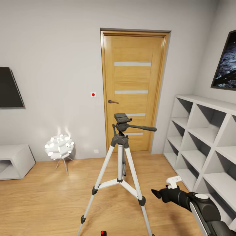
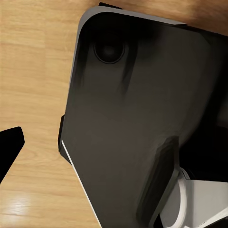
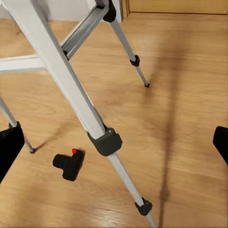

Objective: Attach the digital camera to the camera tripod in the bedroom.

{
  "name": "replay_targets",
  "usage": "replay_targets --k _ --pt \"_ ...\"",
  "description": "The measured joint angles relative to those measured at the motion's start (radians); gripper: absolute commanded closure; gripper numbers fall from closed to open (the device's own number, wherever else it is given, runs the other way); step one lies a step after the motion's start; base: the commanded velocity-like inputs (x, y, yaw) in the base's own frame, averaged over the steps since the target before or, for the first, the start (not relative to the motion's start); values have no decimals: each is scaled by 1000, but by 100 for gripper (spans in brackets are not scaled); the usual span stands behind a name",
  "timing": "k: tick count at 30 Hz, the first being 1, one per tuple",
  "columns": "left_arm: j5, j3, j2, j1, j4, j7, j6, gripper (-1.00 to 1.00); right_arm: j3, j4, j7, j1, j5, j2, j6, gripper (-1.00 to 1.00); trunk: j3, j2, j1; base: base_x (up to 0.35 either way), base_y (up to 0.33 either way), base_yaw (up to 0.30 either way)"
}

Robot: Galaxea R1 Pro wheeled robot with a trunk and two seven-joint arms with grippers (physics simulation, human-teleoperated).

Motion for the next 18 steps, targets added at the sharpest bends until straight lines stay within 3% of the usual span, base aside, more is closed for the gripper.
replay_targets --k 6,18 --pt "0 0 0 0 0 0 0 -100 9 0 5 -9 0 7 11 -100 0 0 0 0 0 0" --pt "0 0 0 0 0 0 0 -100 75 0 9 -45 0 12 8 -100 0 0 0 0 0 0"
